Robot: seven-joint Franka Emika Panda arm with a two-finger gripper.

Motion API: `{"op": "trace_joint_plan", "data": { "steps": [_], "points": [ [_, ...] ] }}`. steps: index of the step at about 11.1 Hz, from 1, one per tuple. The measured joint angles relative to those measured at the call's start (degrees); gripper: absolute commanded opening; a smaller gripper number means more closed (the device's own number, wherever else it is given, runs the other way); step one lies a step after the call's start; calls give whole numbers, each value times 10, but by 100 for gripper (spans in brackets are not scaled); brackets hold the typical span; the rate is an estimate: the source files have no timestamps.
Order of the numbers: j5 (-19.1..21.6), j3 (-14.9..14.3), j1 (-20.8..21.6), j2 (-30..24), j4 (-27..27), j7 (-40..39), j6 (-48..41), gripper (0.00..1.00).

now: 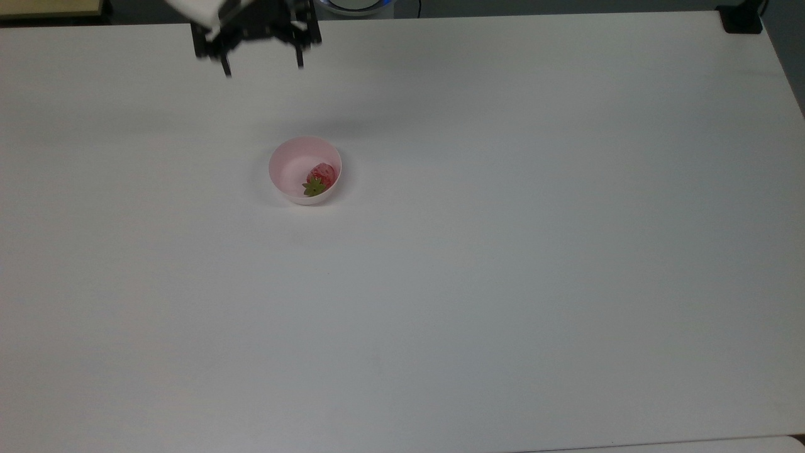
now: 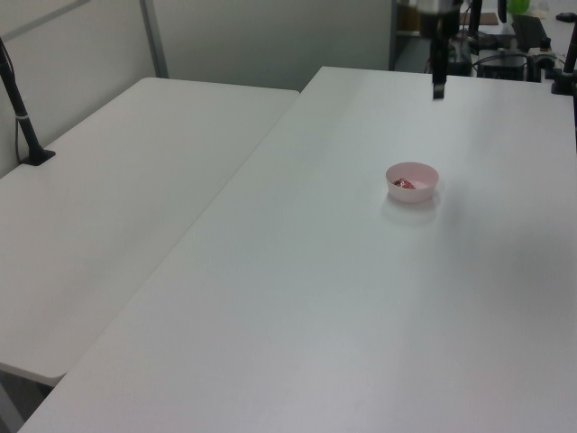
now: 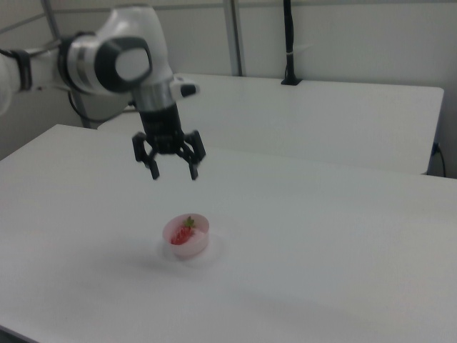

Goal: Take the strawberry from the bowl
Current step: 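Move the open gripper over the pink bowl, then lower the gripper into the pink bowl around the strawberry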

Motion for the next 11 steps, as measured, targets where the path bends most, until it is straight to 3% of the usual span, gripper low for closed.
{"op": "trace_joint_plan", "data": {
  "steps": [2, 3, 5, 7, 8, 11],
  "points": [
    [-1, 0, 0, 34, -51, 0, 88, 44],
    [-1, 0, 0, 51, -59, 0, 104, 38],
    [-1, 0, 0, 77, -60, 1, 110, 46],
    [-1, 0, 2, 94, -60, 2, 123, 60],
    [-1, 1, 3, 104, -61, 5, 130, 77],
    [-2, 15, 5, 138, -61, 31, 167, 77]
  ]
}}
